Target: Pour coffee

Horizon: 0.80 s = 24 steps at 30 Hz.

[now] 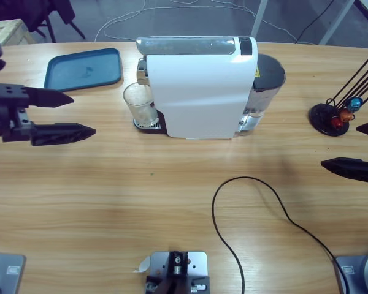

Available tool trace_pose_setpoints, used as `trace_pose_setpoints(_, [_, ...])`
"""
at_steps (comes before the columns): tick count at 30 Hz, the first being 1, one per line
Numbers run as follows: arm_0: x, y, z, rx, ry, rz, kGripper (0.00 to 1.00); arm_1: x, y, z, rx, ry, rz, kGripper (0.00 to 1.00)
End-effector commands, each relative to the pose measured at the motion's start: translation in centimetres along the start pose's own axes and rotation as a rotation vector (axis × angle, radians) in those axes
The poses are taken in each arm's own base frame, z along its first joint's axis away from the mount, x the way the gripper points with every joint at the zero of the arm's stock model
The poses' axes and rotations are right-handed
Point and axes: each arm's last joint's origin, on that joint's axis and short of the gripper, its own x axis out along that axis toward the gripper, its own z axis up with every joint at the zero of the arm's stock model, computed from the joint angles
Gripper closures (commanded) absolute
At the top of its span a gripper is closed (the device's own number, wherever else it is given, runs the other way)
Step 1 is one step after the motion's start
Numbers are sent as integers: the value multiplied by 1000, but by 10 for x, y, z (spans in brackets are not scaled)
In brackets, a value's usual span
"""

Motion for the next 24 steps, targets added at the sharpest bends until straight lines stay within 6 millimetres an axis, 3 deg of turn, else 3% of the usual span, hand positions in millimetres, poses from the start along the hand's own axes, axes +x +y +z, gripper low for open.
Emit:
trace_pose_setpoints(1, [-3, -5, -9, -6, 6, -17, 0, 5, 0, -2, -20, 33, -11, 0])
trace_pose_setpoints(24, [-9, -7, -11, -1, -8, -15, 0, 5, 0, -3, -20, 31, -11, 0])
